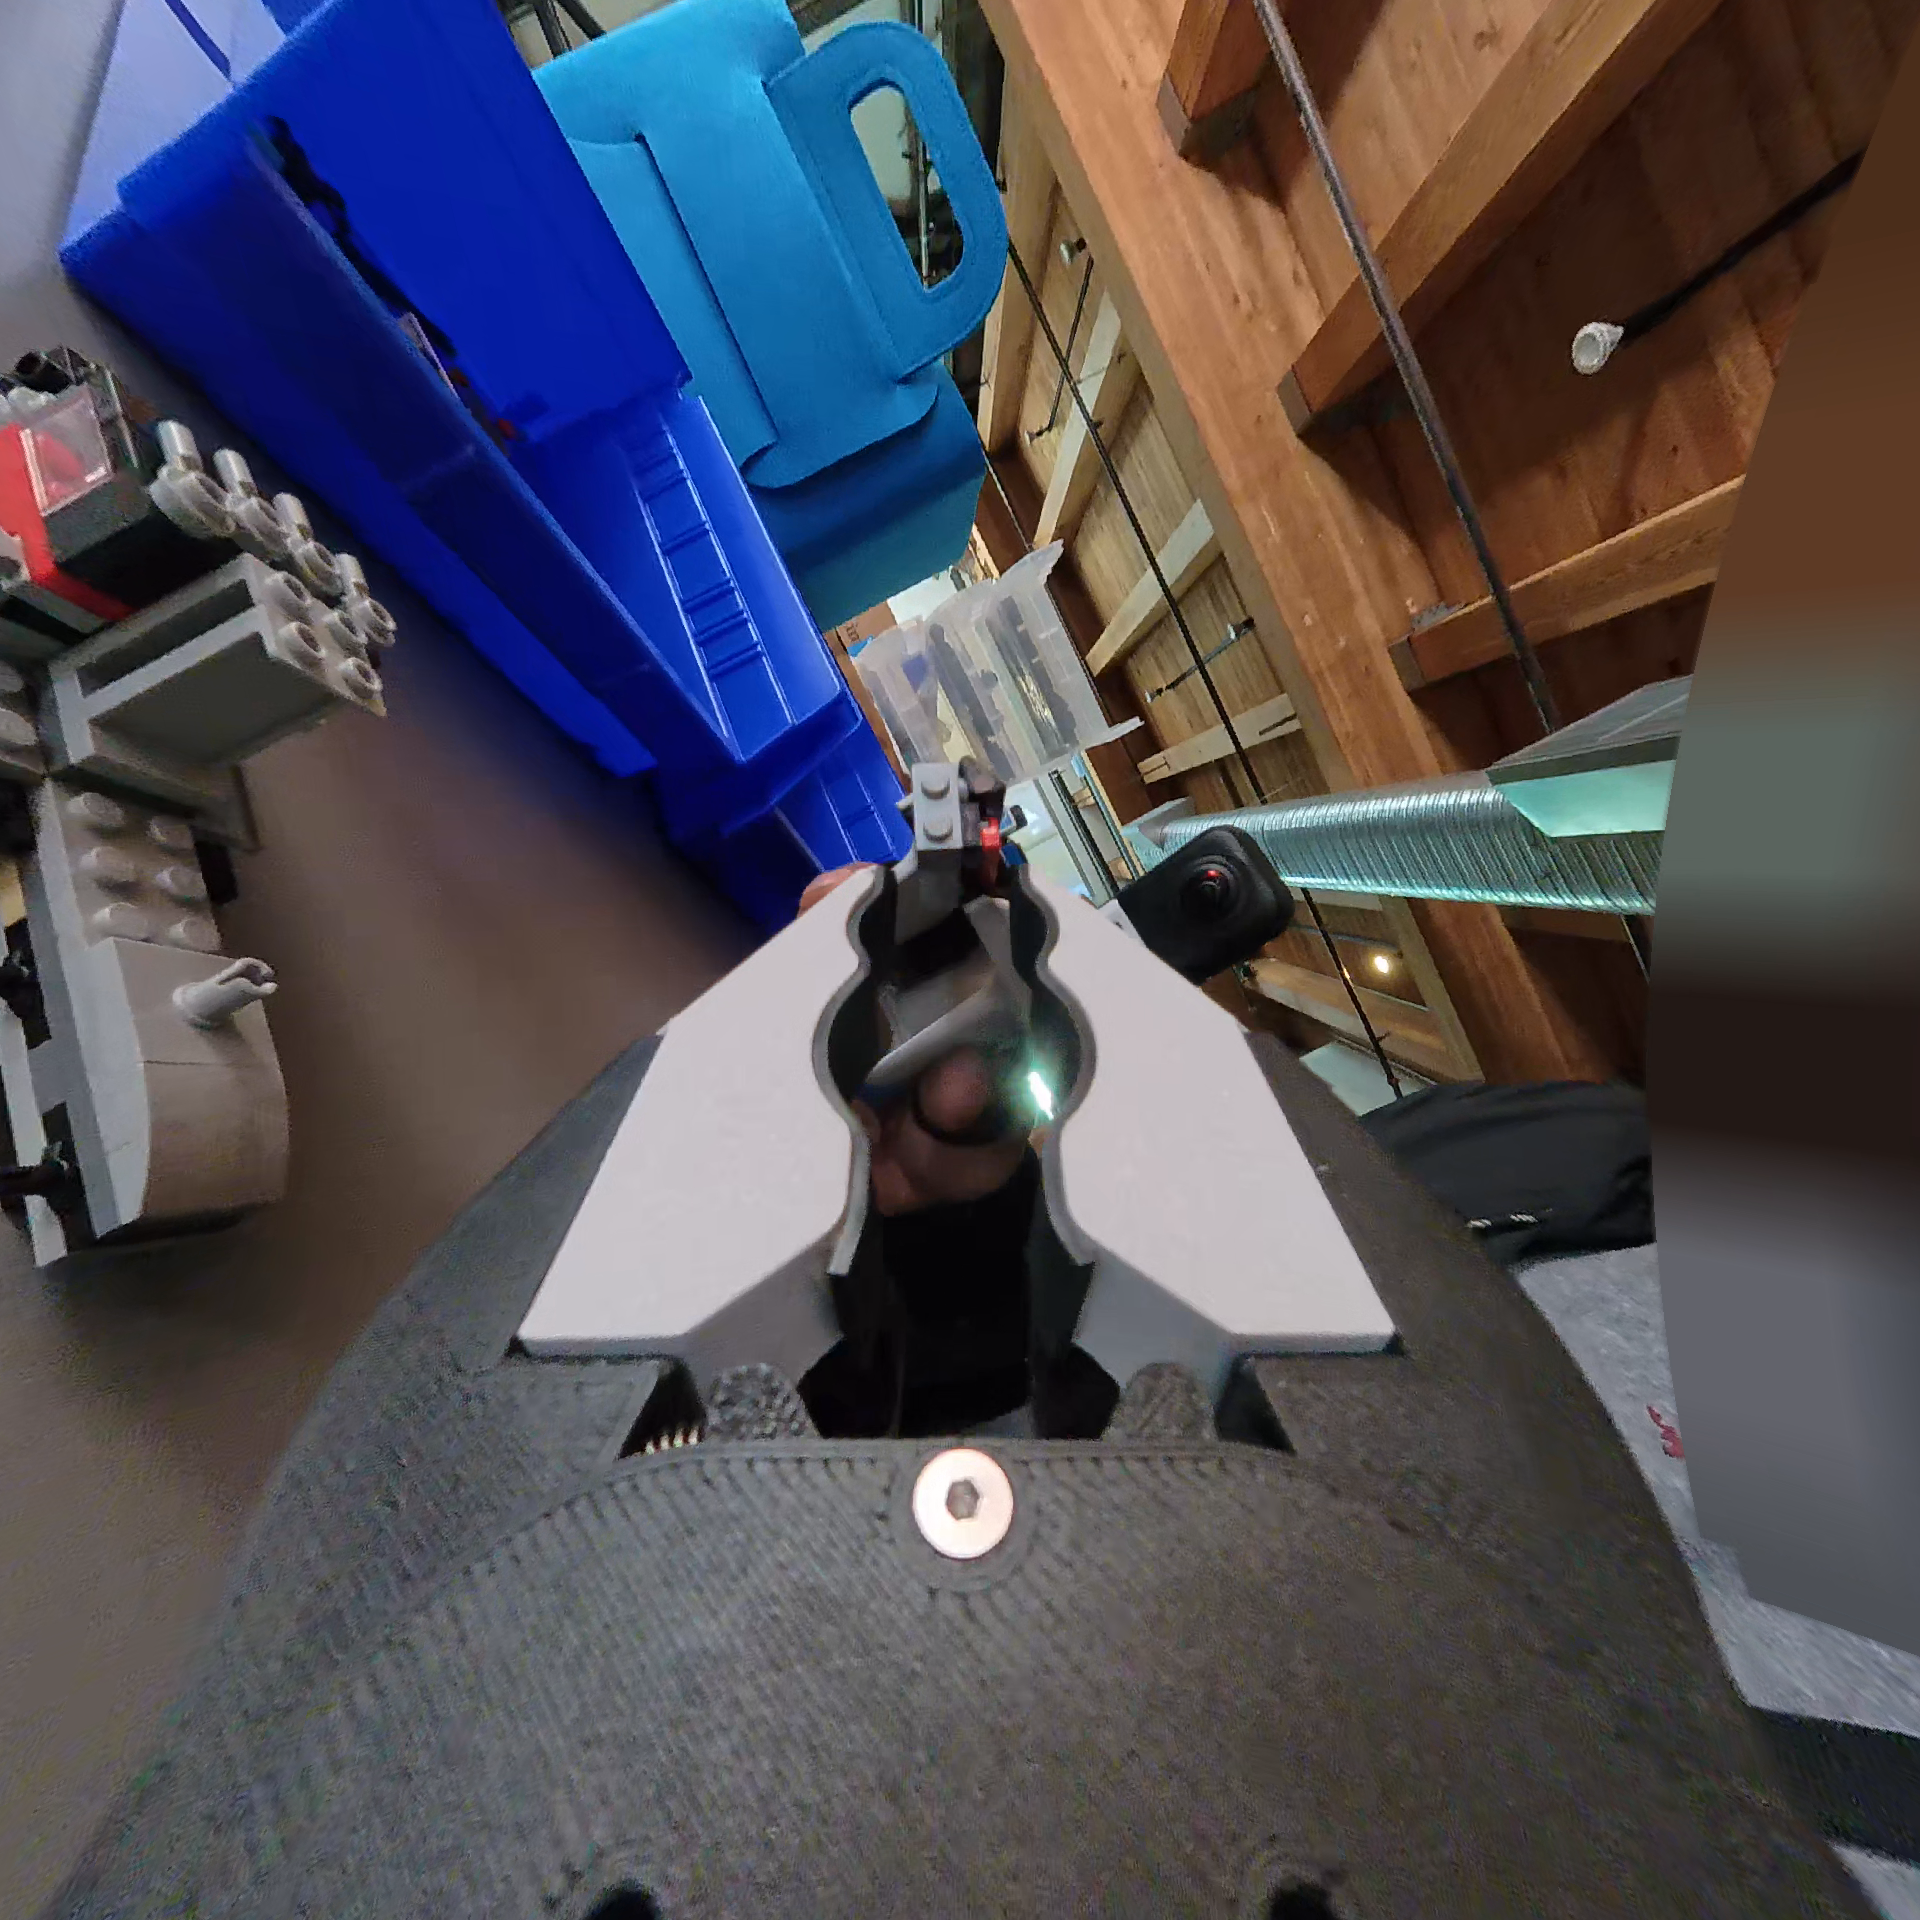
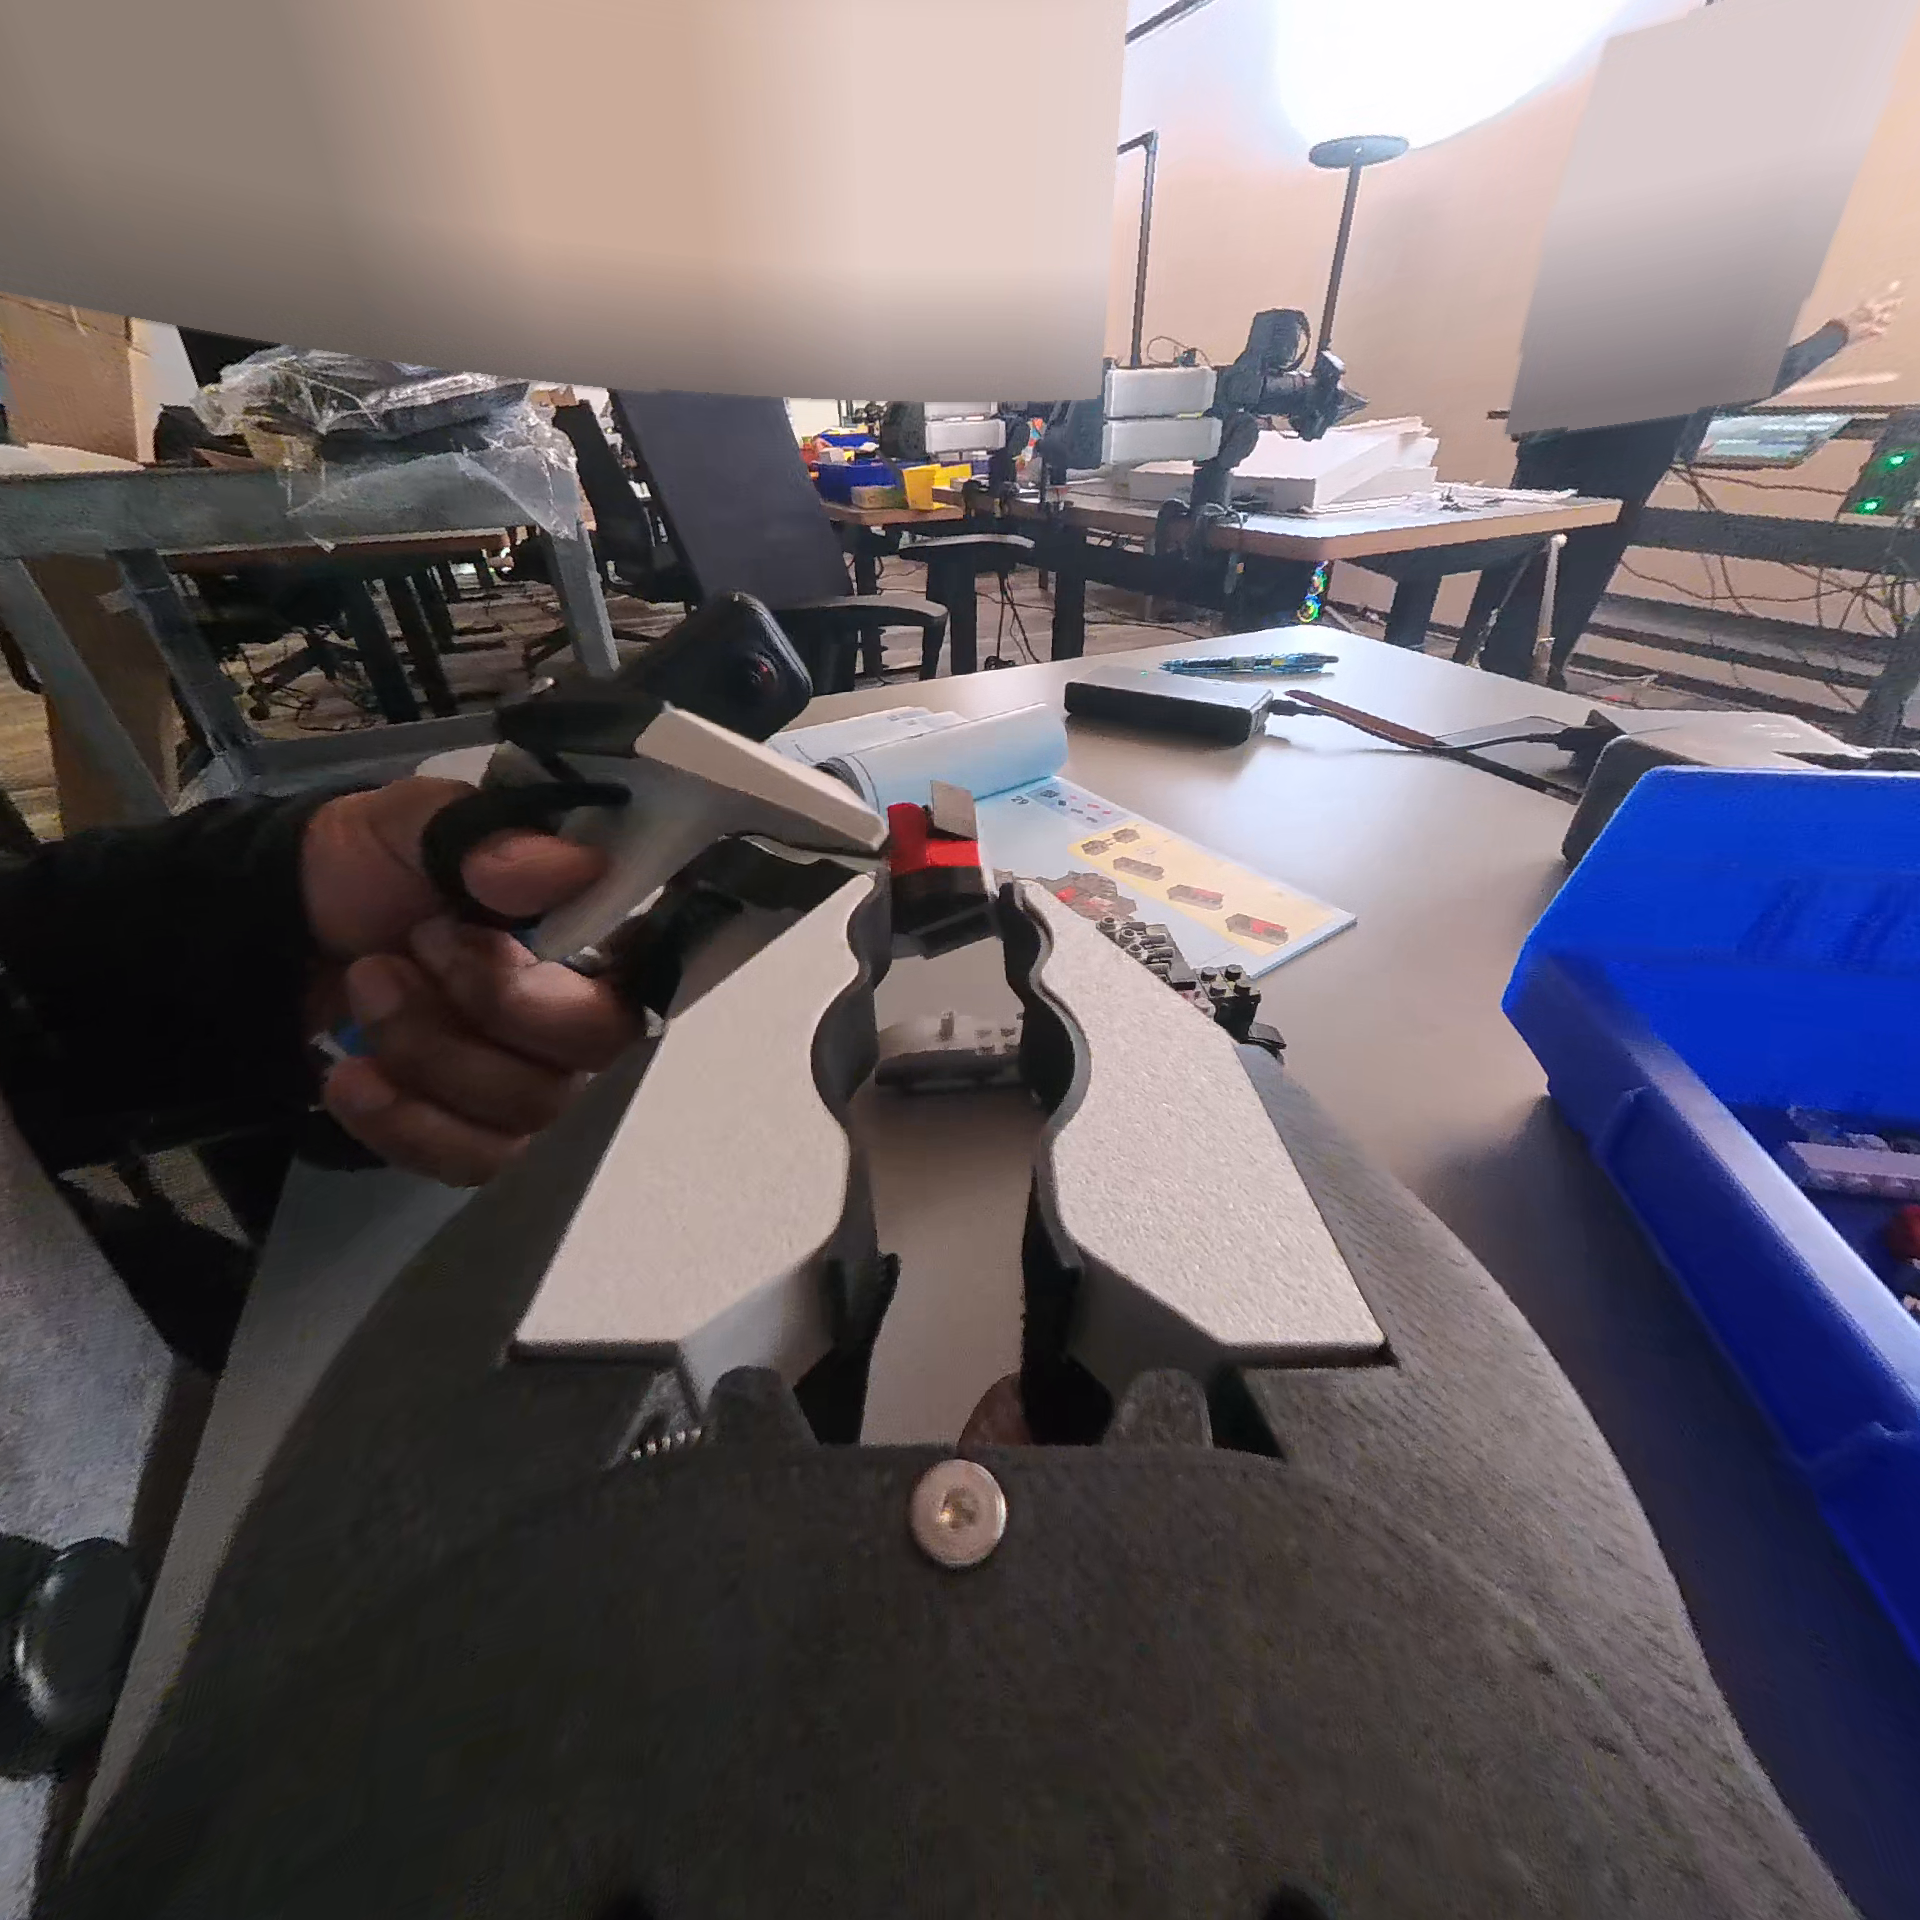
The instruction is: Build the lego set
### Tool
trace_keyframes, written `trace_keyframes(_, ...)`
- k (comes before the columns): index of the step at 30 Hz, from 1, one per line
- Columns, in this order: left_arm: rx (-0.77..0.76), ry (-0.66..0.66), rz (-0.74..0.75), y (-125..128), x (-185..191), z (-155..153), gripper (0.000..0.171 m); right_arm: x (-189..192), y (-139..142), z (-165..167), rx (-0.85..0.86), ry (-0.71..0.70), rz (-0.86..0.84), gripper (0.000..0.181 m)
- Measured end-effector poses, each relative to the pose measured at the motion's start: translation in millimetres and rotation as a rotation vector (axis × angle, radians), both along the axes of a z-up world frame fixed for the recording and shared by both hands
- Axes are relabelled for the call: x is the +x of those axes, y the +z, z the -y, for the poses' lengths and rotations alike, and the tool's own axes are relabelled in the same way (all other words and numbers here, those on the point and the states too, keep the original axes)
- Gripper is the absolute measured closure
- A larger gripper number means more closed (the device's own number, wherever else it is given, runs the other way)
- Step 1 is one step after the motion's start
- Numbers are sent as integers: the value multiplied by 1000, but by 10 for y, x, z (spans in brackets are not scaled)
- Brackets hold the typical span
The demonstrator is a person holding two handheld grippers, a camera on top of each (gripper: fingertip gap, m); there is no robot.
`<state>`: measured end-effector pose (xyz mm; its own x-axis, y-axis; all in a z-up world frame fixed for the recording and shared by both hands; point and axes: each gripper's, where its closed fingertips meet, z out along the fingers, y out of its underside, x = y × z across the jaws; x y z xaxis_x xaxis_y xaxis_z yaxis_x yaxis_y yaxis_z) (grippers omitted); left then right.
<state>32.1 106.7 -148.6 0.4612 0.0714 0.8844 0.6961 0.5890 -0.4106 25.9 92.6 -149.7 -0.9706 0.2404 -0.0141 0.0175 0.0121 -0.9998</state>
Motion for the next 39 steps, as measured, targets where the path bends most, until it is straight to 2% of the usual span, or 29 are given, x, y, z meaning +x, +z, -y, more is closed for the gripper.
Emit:
trace_keyframes(11, 51, 35, -26, 69, -33, 34, 157, 16, 31, -51, -19, -10, -6, 160)
trace_keyframes(16, 37, 29, -41, 71, -28, 52, 157, 41, 39, -64, -28, 25, 49, 160)
trace_keyframes(19, 13, 29, -58, 77, -25, 78, 156, 76, 65, -77, -35, 105, 143, 152)
trace_keyframes(23, -61, 28, -105, 67, -6, 99, 157, 12, 191, -91, -51, 208, 346, 150)
trace_keyframes(31, -194, 18, -199, 53, 67, 117, 157, -9, 118, 98, 20, 380, 775, 150)
trace_keyframes(34, -226, 14, -216, 37, 91, 124, 157, 12, 110, 142, 16, 425, 850, 151)
trace_keyframes(39, -243, 7, -227, 25, 107, 146, 157, 48, 36, 182, 56, 451, 877, 154)
